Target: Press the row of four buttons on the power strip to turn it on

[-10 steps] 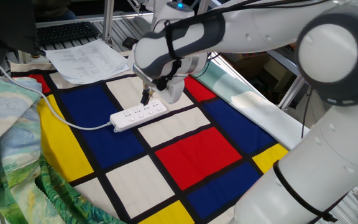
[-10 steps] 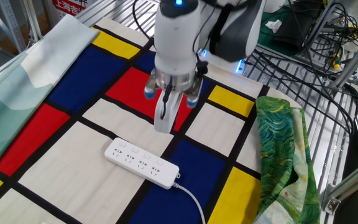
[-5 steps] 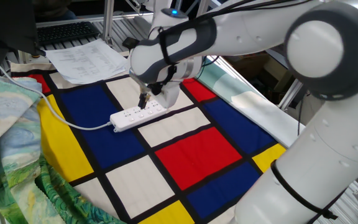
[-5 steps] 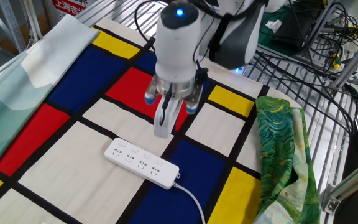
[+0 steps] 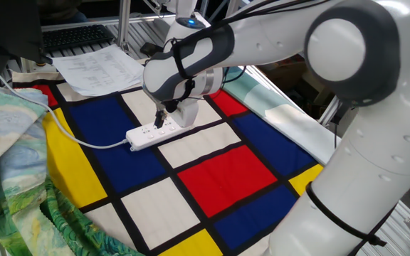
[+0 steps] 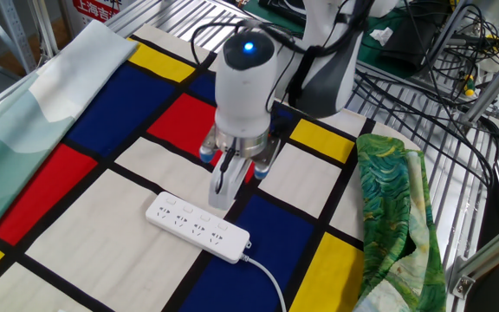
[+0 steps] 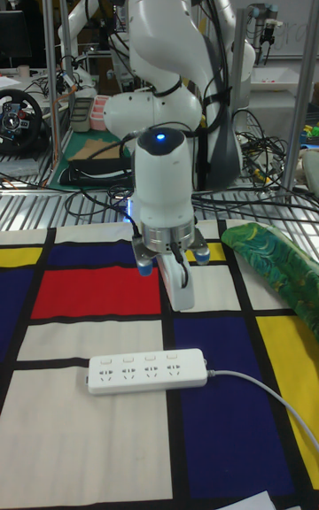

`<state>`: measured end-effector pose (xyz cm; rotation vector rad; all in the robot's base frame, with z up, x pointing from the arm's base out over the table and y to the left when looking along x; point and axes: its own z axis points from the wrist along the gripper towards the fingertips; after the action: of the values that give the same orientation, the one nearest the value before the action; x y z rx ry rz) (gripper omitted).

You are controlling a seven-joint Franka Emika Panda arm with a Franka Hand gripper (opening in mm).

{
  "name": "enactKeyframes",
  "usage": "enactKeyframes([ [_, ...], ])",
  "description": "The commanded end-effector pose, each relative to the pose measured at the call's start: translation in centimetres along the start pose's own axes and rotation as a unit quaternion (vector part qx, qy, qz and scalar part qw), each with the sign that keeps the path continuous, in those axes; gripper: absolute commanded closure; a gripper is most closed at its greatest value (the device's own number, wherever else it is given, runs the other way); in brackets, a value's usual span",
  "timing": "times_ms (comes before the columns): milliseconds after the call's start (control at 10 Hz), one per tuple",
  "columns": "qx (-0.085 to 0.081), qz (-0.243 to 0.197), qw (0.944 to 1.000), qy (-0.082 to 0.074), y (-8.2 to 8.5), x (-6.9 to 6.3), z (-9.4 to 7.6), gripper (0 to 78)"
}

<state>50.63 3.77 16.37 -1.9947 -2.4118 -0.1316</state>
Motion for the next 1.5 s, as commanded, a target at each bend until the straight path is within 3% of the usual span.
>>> enactKeyframes([
  [100,0.001,0.004,1.0,-0.002,0.3,-0.3,0.2,77.6],
  [1000,0.011,0.024,0.9995,-0.015,0.9,0.1,3.1,77.6],
  [1500,0.015,0.016,0.9995,-0.024,0.4,-0.1,4.7,77.6],
])
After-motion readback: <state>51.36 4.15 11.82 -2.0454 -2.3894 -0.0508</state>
